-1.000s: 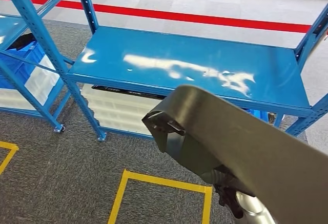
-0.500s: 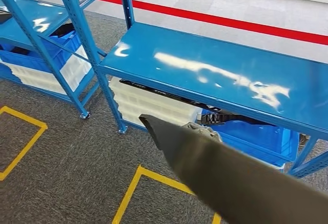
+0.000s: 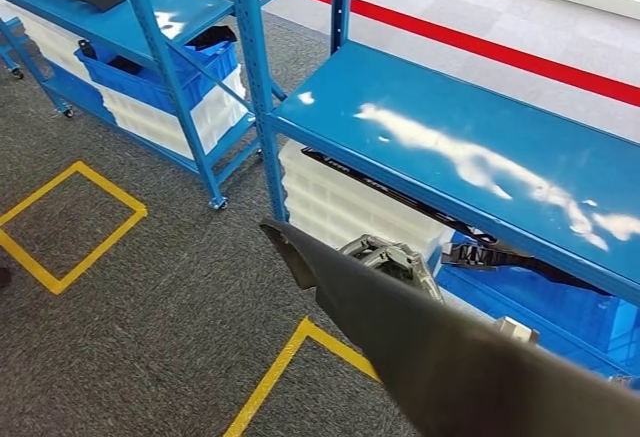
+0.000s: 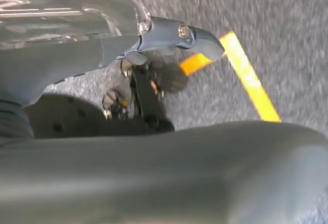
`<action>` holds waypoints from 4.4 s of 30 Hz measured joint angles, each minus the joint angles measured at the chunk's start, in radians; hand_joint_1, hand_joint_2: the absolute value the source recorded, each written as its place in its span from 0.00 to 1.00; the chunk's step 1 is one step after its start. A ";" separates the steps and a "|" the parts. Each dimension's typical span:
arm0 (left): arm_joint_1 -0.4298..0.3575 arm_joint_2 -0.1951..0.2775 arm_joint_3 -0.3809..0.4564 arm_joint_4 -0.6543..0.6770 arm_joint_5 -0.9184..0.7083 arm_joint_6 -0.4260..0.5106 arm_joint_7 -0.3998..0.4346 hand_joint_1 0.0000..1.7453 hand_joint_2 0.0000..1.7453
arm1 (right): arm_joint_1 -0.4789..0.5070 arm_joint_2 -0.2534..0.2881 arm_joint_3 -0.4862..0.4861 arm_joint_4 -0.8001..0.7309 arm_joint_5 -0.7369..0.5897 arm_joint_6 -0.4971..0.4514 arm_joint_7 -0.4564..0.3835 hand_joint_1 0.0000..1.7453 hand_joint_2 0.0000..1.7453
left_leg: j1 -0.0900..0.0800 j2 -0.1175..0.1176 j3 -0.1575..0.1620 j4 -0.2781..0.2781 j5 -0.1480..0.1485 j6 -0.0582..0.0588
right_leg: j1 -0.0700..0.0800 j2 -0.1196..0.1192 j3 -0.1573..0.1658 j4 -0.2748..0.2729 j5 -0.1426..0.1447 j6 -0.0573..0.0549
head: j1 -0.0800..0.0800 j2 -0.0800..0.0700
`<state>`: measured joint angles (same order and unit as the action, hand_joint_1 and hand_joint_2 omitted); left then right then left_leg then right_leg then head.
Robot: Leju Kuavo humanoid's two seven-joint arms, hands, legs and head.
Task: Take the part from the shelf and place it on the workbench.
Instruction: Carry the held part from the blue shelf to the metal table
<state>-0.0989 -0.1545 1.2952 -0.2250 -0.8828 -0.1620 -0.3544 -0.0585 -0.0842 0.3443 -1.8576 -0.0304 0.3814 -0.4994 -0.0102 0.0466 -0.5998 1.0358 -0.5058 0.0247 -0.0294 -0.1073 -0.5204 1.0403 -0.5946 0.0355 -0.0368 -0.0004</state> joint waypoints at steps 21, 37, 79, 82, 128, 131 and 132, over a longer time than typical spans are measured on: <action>0.003 0.039 0.001 -0.001 0.005 0.013 -0.003 0.00 1.00 | 0.013 0.024 -0.030 0.106 0.017 -0.004 -0.051 1.00 1.00 | 0.019 -0.056 -0.146 0.279 -0.111 -0.040 | 0.001 0.072 -0.029 0.002 0.033 -0.045 | 0.001 0.000; 0.004 0.014 0.002 -0.001 0.006 0.003 0.012 0.00 1.00 | 0.018 0.016 -0.027 0.115 0.036 0.000 -0.026 1.00 1.00 | 0.004 -0.087 -0.006 0.005 0.007 0.017 | 0.009 0.105 -0.134 0.256 -0.090 -0.012 | 0.002 0.000; 0.009 -0.027 0.035 -0.001 0.036 0.046 0.076 0.00 1.00 | -0.009 0.004 -0.023 0.112 0.011 0.030 0.005 1.00 1.00 | 0.009 -0.093 -0.061 0.122 -0.065 -0.023 | 0.005 0.125 -0.037 -0.005 0.050 -0.040 | 0.001 0.000; 0.009 -0.027 0.034 -0.001 0.035 0.053 0.081 0.00 1.00 | -0.002 0.004 -0.023 0.112 0.008 0.030 0.004 1.00 1.00 | 0.019 -0.061 -0.141 0.267 -0.107 -0.036 | 0.007 0.073 -0.026 -0.005 0.038 -0.043 | 0.001 0.000; 0.008 -0.027 0.032 -0.001 0.022 0.044 0.067 0.00 1.00 | 0.003 -0.006 -0.038 0.065 -0.009 0.047 0.003 1.00 1.00 | 0.004 -0.073 0.005 0.004 0.001 0.029 | 0.009 0.101 -0.129 0.262 -0.103 0.000 | 0.007 0.000; 0.009 -0.027 0.033 -0.001 0.022 0.041 0.063 0.00 1.00 | 0.002 -0.007 -0.038 0.065 -0.014 0.047 0.003 1.00 1.00 | 0.006 -0.116 0.017 0.005 -0.007 0.024 | 0.006 0.127 -0.096 0.130 0.010 0.000 | 0.007 0.000; 0.009 -0.027 0.033 -0.001 0.021 0.040 0.063 0.00 1.00 | 0.002 -0.007 -0.038 0.064 -0.016 0.047 0.003 1.00 1.00 | 0.006 -0.131 0.019 0.008 -0.010 0.020 | 0.004 0.148 -0.074 0.070 0.041 -0.001 | 0.007 0.000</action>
<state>-0.0901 -0.1812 1.3278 -0.2258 -0.8614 -0.1216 -0.2914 -0.0565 -0.0911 0.3062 -1.7931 -0.0463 0.4286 -0.4967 -0.0038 -0.0843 -0.5805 1.0436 -0.5162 0.0445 -0.0254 0.0403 -0.5941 1.1099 -0.5535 0.0349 -0.0301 -0.0004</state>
